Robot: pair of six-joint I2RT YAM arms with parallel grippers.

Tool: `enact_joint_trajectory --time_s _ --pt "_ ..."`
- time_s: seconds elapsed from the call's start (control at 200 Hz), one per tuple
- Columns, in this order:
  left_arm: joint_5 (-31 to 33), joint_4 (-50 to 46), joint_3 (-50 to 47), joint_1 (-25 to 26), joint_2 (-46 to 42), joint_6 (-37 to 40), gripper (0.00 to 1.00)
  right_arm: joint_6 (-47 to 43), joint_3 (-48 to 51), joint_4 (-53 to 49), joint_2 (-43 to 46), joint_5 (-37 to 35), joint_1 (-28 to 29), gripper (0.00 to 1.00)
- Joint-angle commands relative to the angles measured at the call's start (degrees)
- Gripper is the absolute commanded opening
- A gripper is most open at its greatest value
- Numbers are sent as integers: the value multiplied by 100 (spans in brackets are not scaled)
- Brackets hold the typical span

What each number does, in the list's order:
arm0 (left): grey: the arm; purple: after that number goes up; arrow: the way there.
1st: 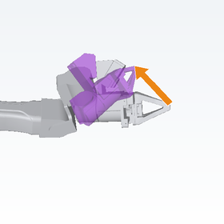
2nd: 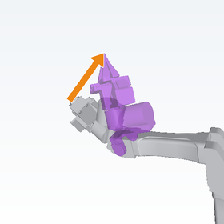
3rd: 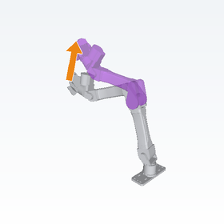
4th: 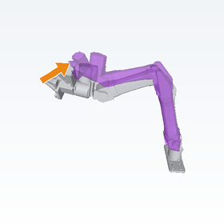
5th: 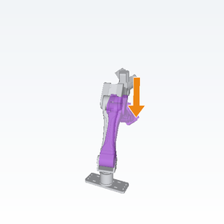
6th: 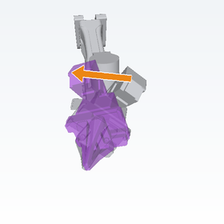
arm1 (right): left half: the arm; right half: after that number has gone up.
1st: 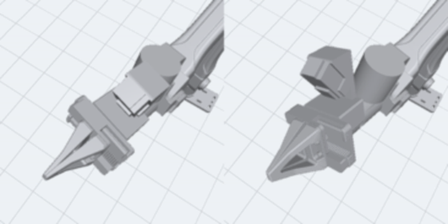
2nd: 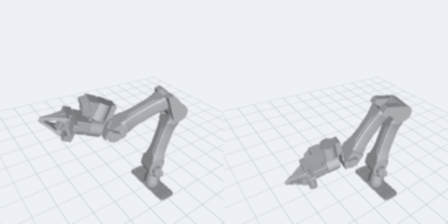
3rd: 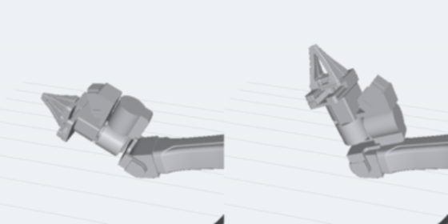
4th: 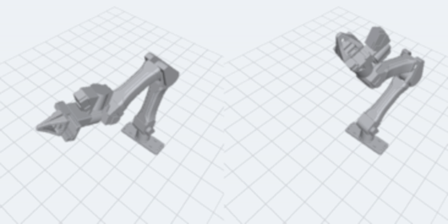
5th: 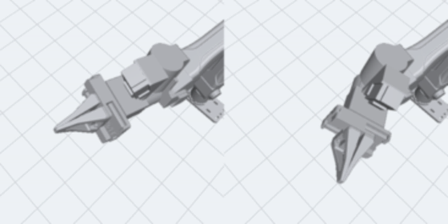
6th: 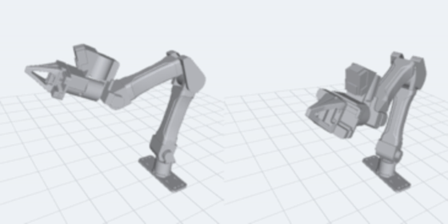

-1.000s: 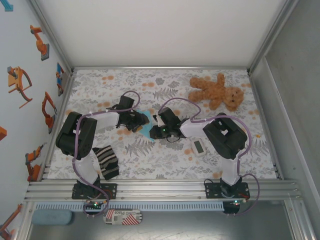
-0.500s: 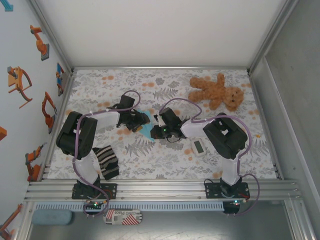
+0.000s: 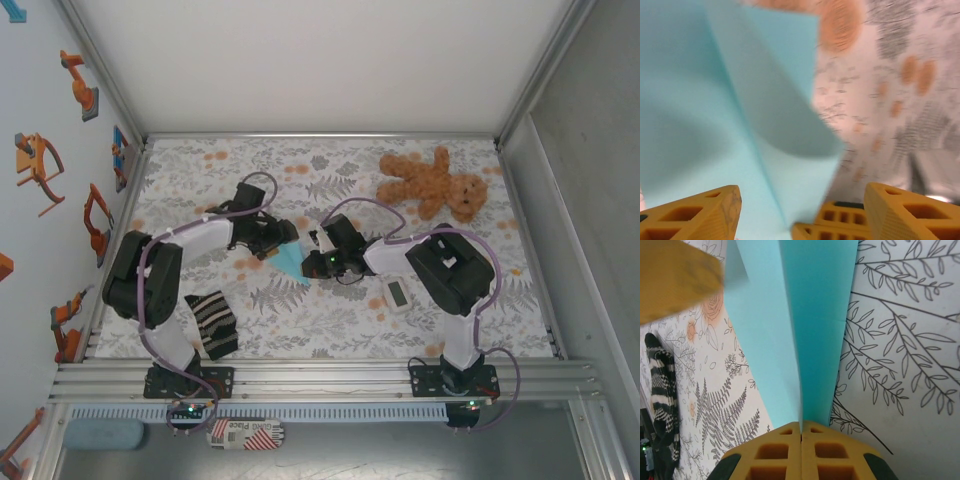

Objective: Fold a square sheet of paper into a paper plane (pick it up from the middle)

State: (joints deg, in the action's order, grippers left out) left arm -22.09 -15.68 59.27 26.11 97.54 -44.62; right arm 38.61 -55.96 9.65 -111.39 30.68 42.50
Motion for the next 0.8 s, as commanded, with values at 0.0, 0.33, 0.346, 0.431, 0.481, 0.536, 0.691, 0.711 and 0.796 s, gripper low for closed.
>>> enact_joint_trajectory --time_s 0.0,0.33,0.346,0.431,0.481,0.536,0.691,0.711,0.796 --pt "-88 408 -237 -95 -603 135 62 28 25 -191 -101 148 -23 4" --pt "-964 2000 -1266 -121 -451 -141 23 -21 -107 -355 -181 259 -39 5" --pt "-984 2064 -1294 -115 -426 -151 22 -20 -115 -358 -180 261 -40 4" --pt "-1102 2356 -1417 -120 -316 -211 19 -33 -121 -374 -199 290 -40 4" --pt "-1131 2472 -1439 -122 -221 -222 18 -20 -134 -385 -224 302 -40 4" --pt "-1211 2578 -1449 -125 -117 -264 16 -21 -142 -385 -243 316 -41 5" --pt "-1254 2731 -1462 -151 105 -302 14 -24 -145 -402 -259 324 -49 4" --pt "-1254 2737 -1461 -153 138 -302 13 -25 -143 -407 -263 325 -49 5" --pt "-1245 2742 -1453 -170 248 -315 12 -23 -156 -420 -271 325 -49 5"
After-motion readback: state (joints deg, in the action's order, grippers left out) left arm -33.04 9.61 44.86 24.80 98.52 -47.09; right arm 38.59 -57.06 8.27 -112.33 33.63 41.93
